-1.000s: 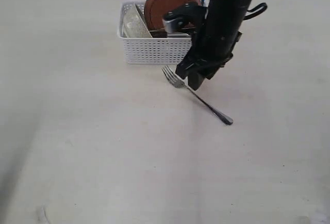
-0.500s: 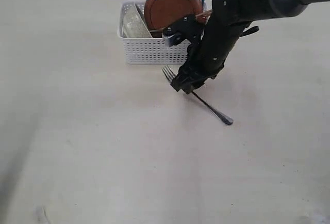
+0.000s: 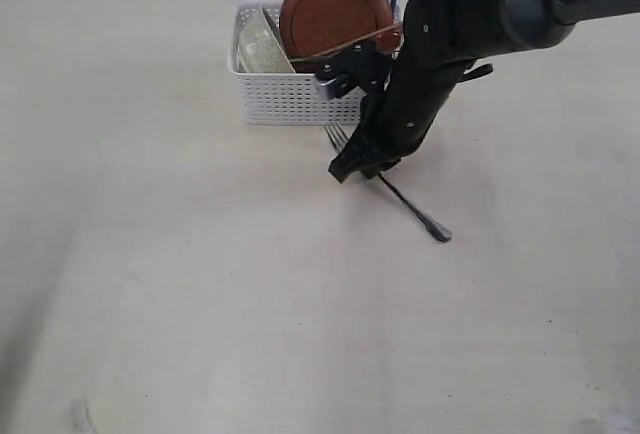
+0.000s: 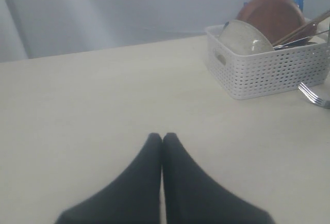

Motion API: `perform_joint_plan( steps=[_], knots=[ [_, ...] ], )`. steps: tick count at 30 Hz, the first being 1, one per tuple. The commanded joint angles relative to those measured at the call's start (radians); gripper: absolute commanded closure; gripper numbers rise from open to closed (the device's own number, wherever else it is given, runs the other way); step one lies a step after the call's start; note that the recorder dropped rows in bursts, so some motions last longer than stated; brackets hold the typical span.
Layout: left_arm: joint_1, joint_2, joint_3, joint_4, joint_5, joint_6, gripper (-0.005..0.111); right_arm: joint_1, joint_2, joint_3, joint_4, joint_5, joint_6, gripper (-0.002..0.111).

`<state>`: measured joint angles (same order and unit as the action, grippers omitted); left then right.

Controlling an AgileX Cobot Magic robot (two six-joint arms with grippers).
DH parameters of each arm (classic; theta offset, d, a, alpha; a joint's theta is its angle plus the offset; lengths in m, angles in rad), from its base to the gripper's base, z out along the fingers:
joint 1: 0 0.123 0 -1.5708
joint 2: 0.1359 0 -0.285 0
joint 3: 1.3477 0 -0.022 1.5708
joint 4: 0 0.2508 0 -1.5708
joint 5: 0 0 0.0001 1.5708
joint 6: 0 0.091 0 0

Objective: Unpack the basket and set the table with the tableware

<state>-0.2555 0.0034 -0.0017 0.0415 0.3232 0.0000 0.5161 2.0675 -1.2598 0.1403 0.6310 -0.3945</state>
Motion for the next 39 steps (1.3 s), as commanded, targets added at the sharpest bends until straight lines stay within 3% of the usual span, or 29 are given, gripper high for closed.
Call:
perform_joint_plan(
  steps=[1, 5, 10, 14, 24, 39],
  knots=[
    [-0.006, -0.003, 0.002, 0.003, 0.001, 0.0, 0.107, 0.016, -0.001, 0.005, 0.019, 0.07, 0.046, 0.109],
    [-0.006, -0.003, 0.002, 0.003, 0.001, 0.0, 0.107, 0.046, -0.07, 0.048, 0.118, 0.102, 0.205, 0.109],
    [-0.006, -0.003, 0.002, 0.003, 0.001, 0.0, 0.107, 0.046, -0.241, 0.284, 0.192, -0.074, 0.434, 0.109],
    [-0.006, -0.003, 0.002, 0.003, 0.001, 0.0, 0.107, 0.046, -0.309, 0.424, 0.342, -0.151, 0.434, 0.109],
    [-0.006, -0.003, 0.002, 0.003, 0.001, 0.0, 0.107, 0.151, -0.3, 0.428, 0.417, -0.226, 0.488, 0.109],
    [-0.006, -0.003, 0.002, 0.003, 0.001, 0.0, 0.107, 0.154, -0.149, 0.281, 0.415, -0.212, 0.492, 0.109]
  ],
)
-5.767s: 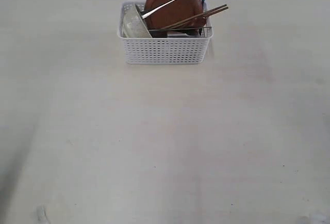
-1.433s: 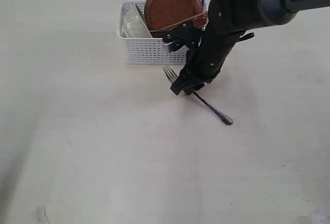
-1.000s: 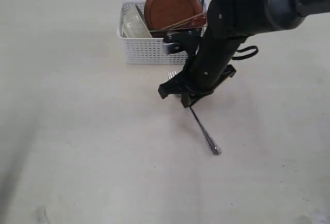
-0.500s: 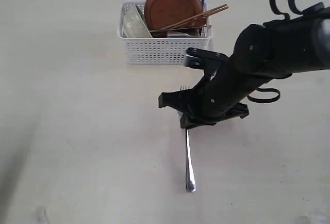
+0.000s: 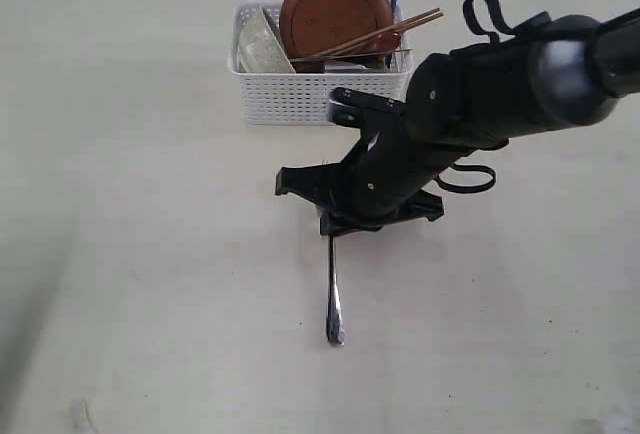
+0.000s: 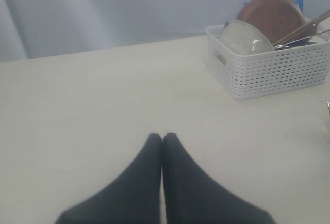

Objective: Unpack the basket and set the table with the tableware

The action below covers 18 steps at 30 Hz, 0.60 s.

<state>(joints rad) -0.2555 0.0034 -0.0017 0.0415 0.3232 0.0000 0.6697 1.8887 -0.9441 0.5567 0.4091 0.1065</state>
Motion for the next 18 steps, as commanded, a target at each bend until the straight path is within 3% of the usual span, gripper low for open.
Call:
perform_joint_plan(
  steps=[1, 18],
  knots=[
    [-0.006, -0.003, 0.002, 0.003, 0.001, 0.0, 0.107, 0.0, 0.039, -0.037, 0.0, 0.01, -0.004, 0.109],
    [-0.006, -0.003, 0.002, 0.003, 0.001, 0.0, 0.107, 0.0, 0.02, -0.031, 0.018, 0.072, 0.073, 0.108]
  ],
)
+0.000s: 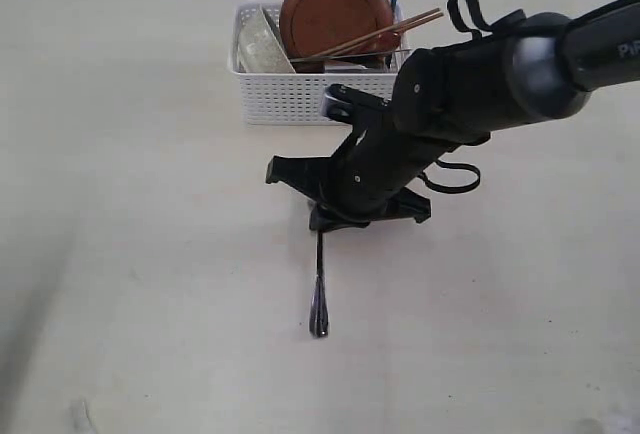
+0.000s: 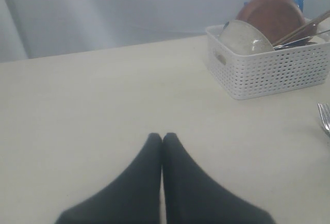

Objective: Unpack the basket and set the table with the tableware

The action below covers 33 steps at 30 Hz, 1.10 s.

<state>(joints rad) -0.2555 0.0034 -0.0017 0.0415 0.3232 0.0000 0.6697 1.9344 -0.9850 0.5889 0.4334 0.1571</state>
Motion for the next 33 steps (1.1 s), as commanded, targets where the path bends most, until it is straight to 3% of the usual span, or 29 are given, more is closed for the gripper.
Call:
perform_joint_plan(
  steps=[1, 5, 7, 10, 33],
  knots=[
    [-0.006, -0.003, 0.002, 0.003, 0.001, 0.0, 0.107, 0.0, -0.038, 0.011, -0.016, 0.048, 0.026, 0.108],
    [-0.006, -0.003, 0.002, 0.003, 0.001, 0.0, 0.107, 0.02, -0.069, 0.011, -0.106, 0.046, 0.123, 0.108],
    [-0.006, -0.003, 0.002, 0.003, 0.001, 0.0, 0.107, 0.052, -0.069, 0.011, -0.298, 0.046, 0.322, 0.108],
    [-0.006, -0.003, 0.002, 0.003, 0.001, 0.0, 0.107, 0.08, -0.067, 0.011, -0.402, 0.028, 0.444, 0.108],
    [-0.006, -0.003, 0.002, 0.003, 0.001, 0.0, 0.107, 0.08, -0.008, 0.003, -0.467, -0.005, 0.437, 0.108]
  ],
)
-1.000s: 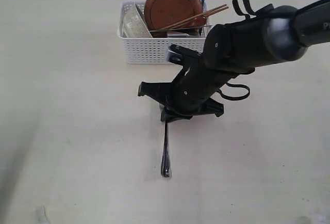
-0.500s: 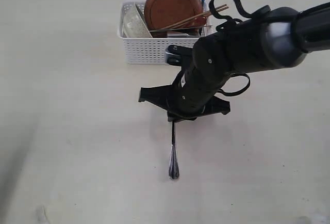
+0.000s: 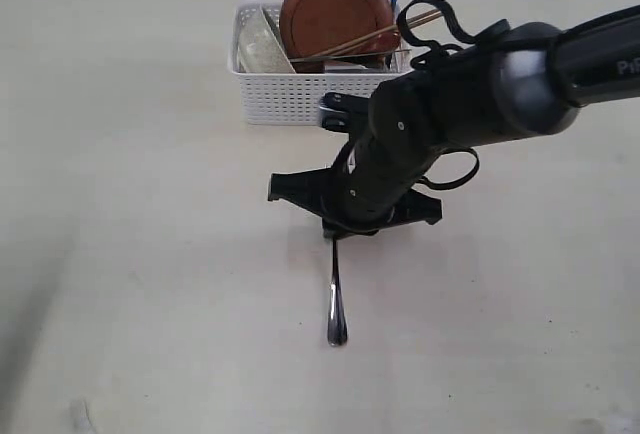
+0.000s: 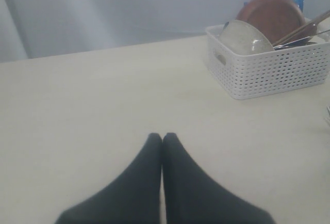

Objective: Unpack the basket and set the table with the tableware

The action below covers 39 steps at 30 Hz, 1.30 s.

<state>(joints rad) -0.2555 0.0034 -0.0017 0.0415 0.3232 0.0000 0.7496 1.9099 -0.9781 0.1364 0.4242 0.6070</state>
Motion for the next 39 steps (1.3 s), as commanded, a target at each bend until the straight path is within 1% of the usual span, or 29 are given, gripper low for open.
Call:
perform_joint_plan(
  steps=[1, 4, 5, 9, 10, 11, 14, 17, 22, 24, 27, 30, 32, 35, 36, 39],
  knots=[
    [-0.006, -0.003, 0.002, 0.003, 0.001, 0.0, 0.107, 0.0, 0.016, -0.006, -0.014, 0.006, -0.013, 0.108],
    [-0.006, -0.003, 0.002, 0.003, 0.001, 0.0, 0.107, 0.0, 0.016, -0.014, -0.008, 0.009, -0.01, 0.107],
    [-0.006, -0.003, 0.002, 0.003, 0.001, 0.0, 0.107, 0.0, 0.016, -0.019, -0.008, 0.016, -0.01, 0.103],
    [-0.006, -0.003, 0.002, 0.003, 0.001, 0.0, 0.107, 0.0, 0.016, -0.04, -0.008, 0.055, -0.01, 0.076],
    [-0.006, -0.003, 0.002, 0.003, 0.001, 0.0, 0.107, 0.0, 0.016, -0.048, -0.008, 0.068, -0.01, 0.07],
    [-0.006, -0.003, 0.002, 0.003, 0.001, 0.0, 0.107, 0.0, 0.016, -0.053, -0.008, 0.076, -0.01, 0.068],
    [-0.006, -0.003, 0.002, 0.003, 0.001, 0.0, 0.107, 0.0, 0.012, -0.092, -0.018, 0.13, -0.017, 0.068],
    [-0.006, -0.003, 0.002, 0.003, 0.001, 0.0, 0.107, 0.0, 0.001, -0.17, -0.089, 0.239, -0.02, 0.068],
    [-0.006, -0.003, 0.002, 0.003, 0.001, 0.0, 0.107, -0.004, -0.037, -0.373, -0.254, 0.511, -0.02, 0.068],
    [-0.006, -0.003, 0.002, 0.003, 0.001, 0.0, 0.107, -0.024, -0.054, -0.467, -0.29, 0.602, -0.033, 0.068],
    [-0.006, -0.003, 0.002, 0.003, 0.001, 0.0, 0.107, -0.082, -0.062, -0.601, -0.292, 0.684, -0.056, 0.068],
    [-0.006, -0.003, 0.002, 0.003, 0.001, 0.0, 0.107, -0.145, -0.062, -0.687, -0.277, 0.71, -0.056, 0.068],
    [-0.006, -0.003, 0.002, 0.003, 0.001, 0.0, 0.107, -0.183, -0.062, -0.711, -0.269, 0.698, -0.07, 0.068],
    [-0.006, -0.003, 0.002, 0.003, 0.001, 0.0, 0.107, -0.224, -0.054, -0.718, -0.269, 0.665, -0.143, 0.068],
    [-0.006, -0.003, 0.002, 0.003, 0.001, 0.0, 0.107, -0.232, -0.045, -0.718, -0.269, 0.652, -0.186, 0.068],
    [-0.006, -0.003, 0.002, 0.003, 0.001, 0.0, 0.107, -0.237, -0.019, -0.718, -0.28, 0.615, -0.401, 0.068]
  ],
)
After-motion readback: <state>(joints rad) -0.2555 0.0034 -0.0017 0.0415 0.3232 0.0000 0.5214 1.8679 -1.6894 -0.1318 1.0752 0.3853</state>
